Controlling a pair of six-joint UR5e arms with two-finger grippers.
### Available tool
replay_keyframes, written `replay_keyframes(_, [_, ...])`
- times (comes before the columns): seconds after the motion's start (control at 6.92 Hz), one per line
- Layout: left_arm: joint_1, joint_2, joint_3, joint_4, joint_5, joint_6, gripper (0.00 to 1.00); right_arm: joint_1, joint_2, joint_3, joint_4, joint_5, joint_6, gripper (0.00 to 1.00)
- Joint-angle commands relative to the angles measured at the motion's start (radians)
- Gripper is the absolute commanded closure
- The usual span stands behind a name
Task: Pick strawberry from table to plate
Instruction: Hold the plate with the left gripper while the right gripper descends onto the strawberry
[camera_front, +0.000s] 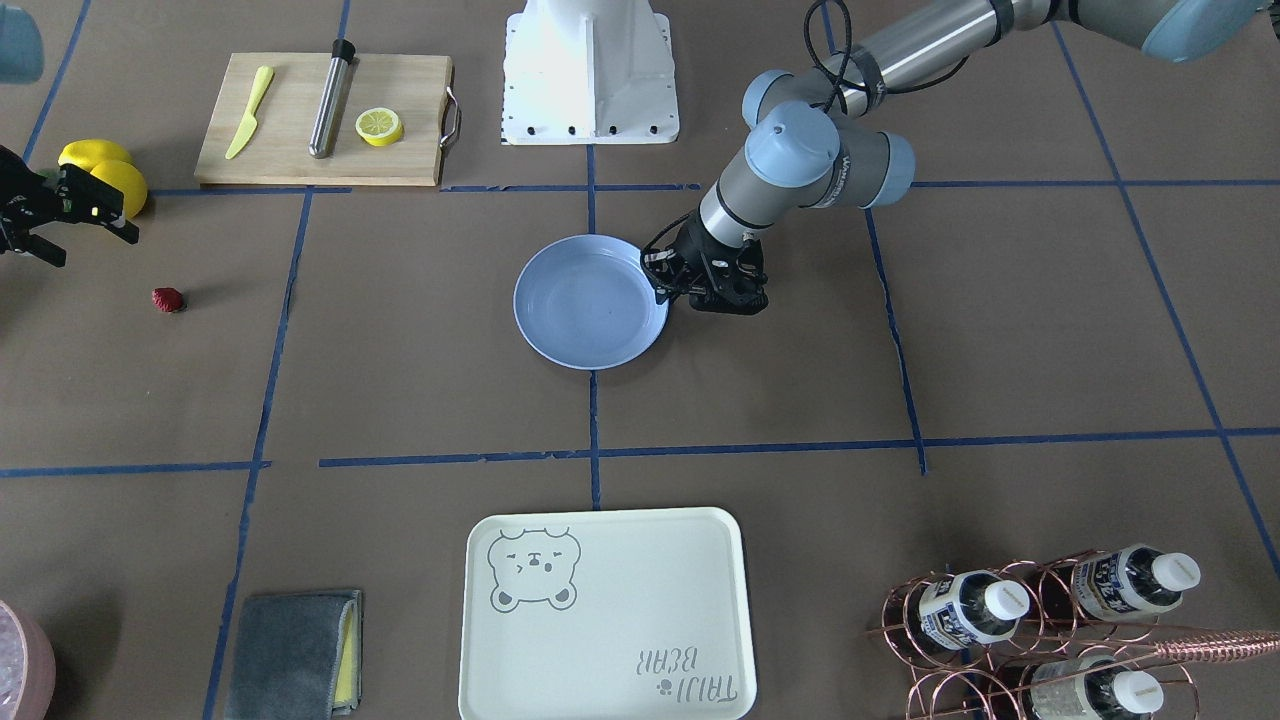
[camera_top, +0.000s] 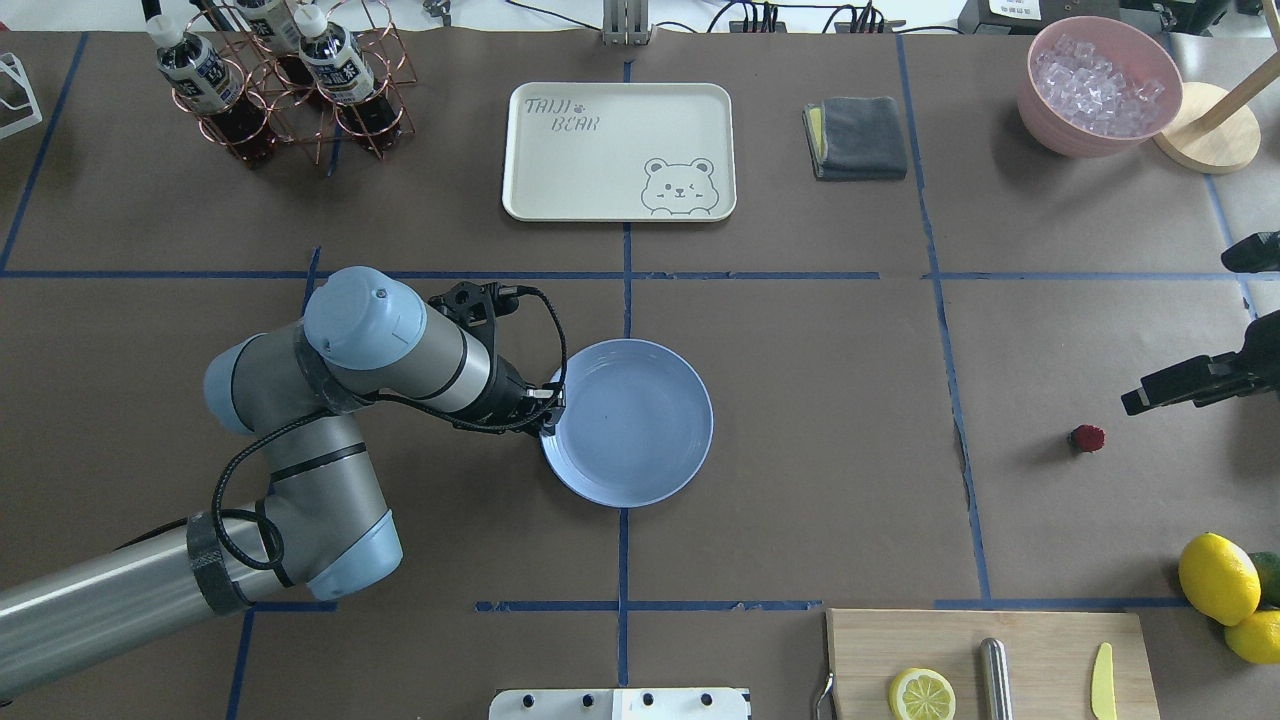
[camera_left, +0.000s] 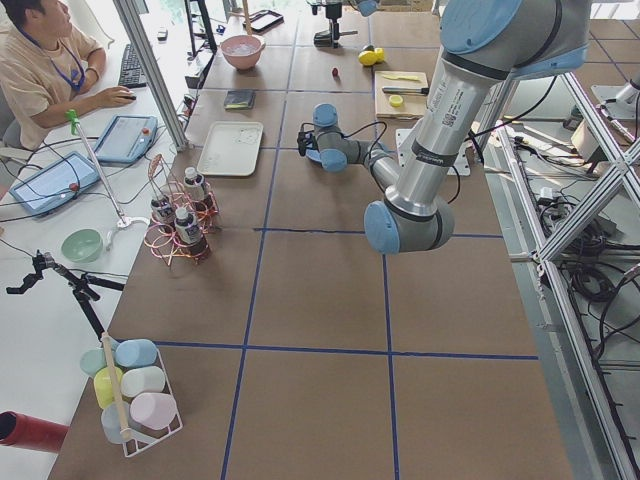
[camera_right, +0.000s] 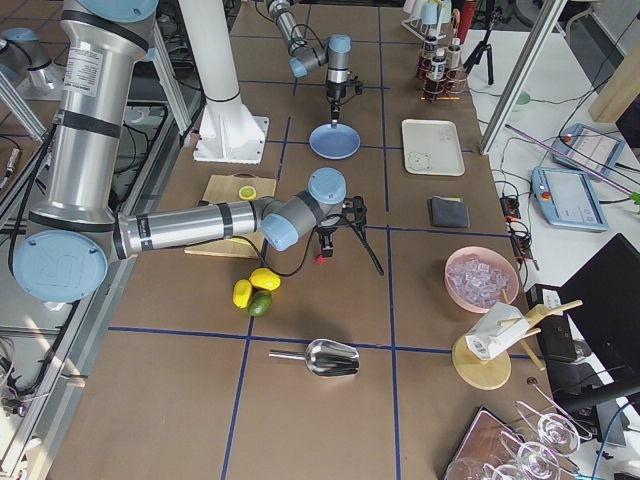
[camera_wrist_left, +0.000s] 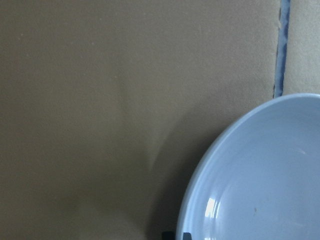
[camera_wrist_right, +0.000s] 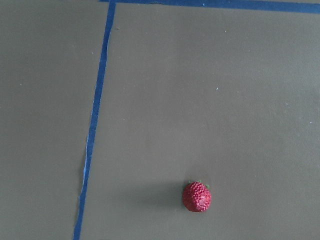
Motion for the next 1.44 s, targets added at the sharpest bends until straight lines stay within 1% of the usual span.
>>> replay_keyframes(0.0, [-0.003,0.001,-0.009,-0.004,-0.002,-0.001,0.31,-0.140,-0.002,-0.004,-0.002,-0.173,0.050,0.00])
replay_keyframes(0.14, [-0.003,0.001,-0.015,-0.004,-0.001,-0.001,0.28,-0.170,-0.006,-0.017,-0.002,-0.183,0.058,0.00])
replay_keyframes(0.43, [-0.003,0.002,-0.015,-0.006,-0.001,-0.001,0.27,-0.249,0.004,-0.050,0.002,-0.291,0.120,0.00])
replay_keyframes(0.87, [-0.005,0.002,-0.017,-0.006,0.001,-0.001,0.27,-0.257,0.020,-0.082,0.003,-0.302,0.124,0.02])
replay_keyframes(1.01, [-0.005,0.004,-0.017,-0.006,0.001,-0.001,0.27,-0.258,0.065,-0.122,0.002,-0.312,0.124,0.03])
replay_keyframes(1.3, [-0.005,0.002,-0.017,-0.006,0.001,-0.003,0.27,-0.257,0.066,-0.139,0.002,-0.313,0.119,0.10])
